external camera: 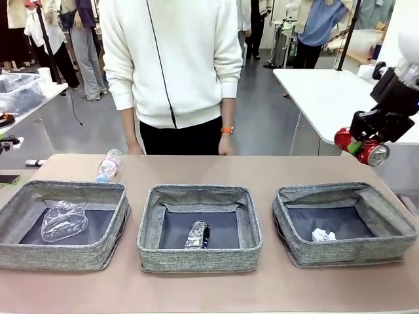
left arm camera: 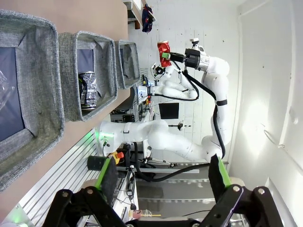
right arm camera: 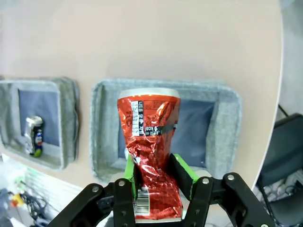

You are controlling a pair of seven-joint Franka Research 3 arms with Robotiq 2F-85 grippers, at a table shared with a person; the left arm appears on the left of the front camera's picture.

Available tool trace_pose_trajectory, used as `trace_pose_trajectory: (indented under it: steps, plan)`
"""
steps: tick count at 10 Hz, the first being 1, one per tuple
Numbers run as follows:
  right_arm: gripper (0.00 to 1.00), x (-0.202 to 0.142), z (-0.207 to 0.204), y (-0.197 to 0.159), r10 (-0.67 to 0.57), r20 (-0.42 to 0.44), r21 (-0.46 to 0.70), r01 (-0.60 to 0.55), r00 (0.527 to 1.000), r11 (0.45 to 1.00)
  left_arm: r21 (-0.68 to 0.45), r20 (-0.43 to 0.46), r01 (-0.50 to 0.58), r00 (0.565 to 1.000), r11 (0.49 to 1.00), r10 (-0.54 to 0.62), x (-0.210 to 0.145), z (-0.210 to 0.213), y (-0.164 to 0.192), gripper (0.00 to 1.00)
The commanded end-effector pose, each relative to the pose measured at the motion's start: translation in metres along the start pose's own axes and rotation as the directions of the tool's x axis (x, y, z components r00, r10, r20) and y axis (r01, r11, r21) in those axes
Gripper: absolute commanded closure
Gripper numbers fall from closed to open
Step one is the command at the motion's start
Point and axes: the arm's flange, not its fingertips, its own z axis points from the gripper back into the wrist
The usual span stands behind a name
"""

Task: Sort the waste into the appropriate baskets.
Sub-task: Pick up the waste item pointed out by the person.

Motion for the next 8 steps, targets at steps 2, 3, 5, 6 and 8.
trace_pose_trajectory:
  steps: [2, 3, 5, 6, 8]
  plan:
    - [0.64, 0.008, 0.012, 0.048, 0.027, -0.056, -0.153, -0.035, 0.998, 0.988, -0.002, 0.0, 0.0, 1.0, 1.0, 0.0, -0.003, 0.0, -0.002, 0.0]
    - [0.64, 0.021, 0.042, 0.093, 0.002, -0.012, -0.227, -0.005, 1.0, 0.974, -0.002, 0.0, 0.0, 1.0, 1.0, 0.0, -0.003, 0.0, -0.002, 0.0]
    - [0.64, 0.036, 0.082, 0.176, -0.091, 0.004, -0.342, 0.087, 0.996, 0.936, -0.002, 0.0, 0.0, 1.0, 1.0, 0.0, -0.003, 0.0, -0.002, 0.0]
    - [0.64, 0.041, 0.095, 0.216, -0.214, -0.009, -0.426, 0.19, 0.977, 0.884, -0.002, 0.0, 0.0, 1.0, 1.0, 0.0, -0.003, 0.0, -0.002, 0.0]
    - [0.64, 0.035, 0.12, 0.296, -0.224, -0.049, -0.389, 0.187, 0.973, 0.902, -0.002, 0.0, 0.0, 1.0, 1.0, 0.0, -0.003, 0.0, -0.002, 0.0]
